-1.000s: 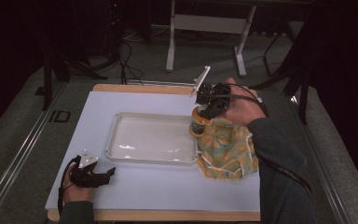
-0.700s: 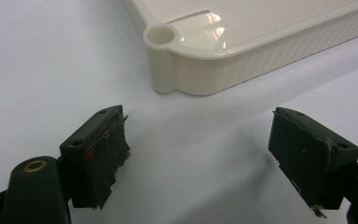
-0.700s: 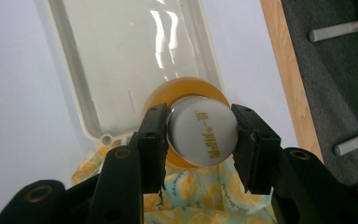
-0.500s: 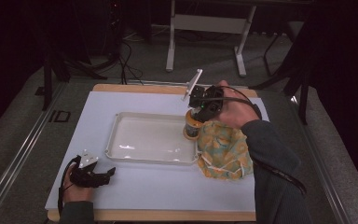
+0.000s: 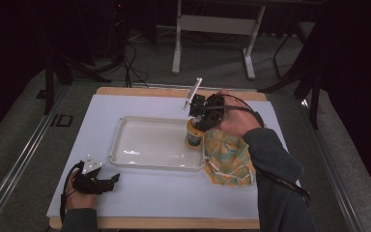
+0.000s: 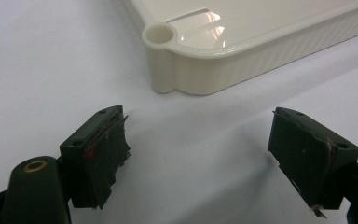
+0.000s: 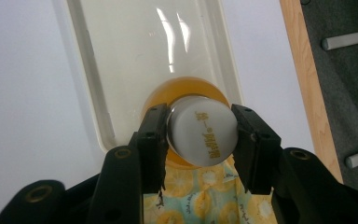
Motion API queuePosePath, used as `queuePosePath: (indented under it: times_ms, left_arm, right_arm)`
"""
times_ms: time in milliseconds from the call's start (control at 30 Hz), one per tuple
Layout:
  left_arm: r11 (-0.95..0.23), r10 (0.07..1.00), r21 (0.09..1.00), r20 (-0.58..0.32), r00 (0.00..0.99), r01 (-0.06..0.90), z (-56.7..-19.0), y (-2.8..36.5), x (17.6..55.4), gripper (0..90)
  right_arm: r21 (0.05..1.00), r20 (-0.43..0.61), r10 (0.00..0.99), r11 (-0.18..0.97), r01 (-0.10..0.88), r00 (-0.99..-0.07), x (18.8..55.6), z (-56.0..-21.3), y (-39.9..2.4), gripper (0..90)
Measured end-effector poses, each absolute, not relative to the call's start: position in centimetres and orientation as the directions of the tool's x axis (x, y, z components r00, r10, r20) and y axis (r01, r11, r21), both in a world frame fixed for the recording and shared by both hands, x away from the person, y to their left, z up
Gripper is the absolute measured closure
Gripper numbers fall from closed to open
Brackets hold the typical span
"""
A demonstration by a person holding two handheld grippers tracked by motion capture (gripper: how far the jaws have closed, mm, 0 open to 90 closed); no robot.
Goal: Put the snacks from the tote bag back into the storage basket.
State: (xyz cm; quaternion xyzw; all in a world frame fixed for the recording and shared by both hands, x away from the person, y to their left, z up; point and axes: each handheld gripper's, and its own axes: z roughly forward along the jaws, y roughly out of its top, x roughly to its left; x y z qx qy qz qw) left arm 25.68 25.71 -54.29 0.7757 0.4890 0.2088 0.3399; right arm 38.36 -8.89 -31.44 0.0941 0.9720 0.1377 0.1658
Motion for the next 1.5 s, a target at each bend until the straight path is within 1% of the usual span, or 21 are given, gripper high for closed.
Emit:
queuePosePath:
  times_ms: [333, 1067, 1367, 1500]
  left_arm:
    - [-0.291, 0.900, 0.732, -0.008, 0.435, 0.616, -54.3, 25.7, 25.7, 19.3]
    - [-0.294, 0.900, 0.730, -0.007, 0.436, 0.617, -54.3, 25.7, 25.7, 19.3]
    - [-0.293, 0.900, 0.731, -0.005, 0.435, 0.616, -54.3, 25.7, 25.7, 19.3]
    - [-0.294, 0.901, 0.729, -0.005, 0.434, 0.618, -54.3, 25.7, 25.7, 19.3]
  right_arm:
    - [0.287, -0.294, 0.209, 0.950, 0.122, -0.933, 37.7, -32.4, -8.3, 58.3]
    - [0.260, -0.256, 0.201, 0.956, 0.133, -0.945, 37.0, -34.7, -8.0, 58.3]
    - [0.248, -0.241, 0.203, 0.958, 0.142, -0.949, 36.8, -35.2, -8.0, 58.3]
    - [0.237, -0.238, 0.189, 0.963, 0.132, -0.953, 36.4, -35.3, -7.9, 58.2]
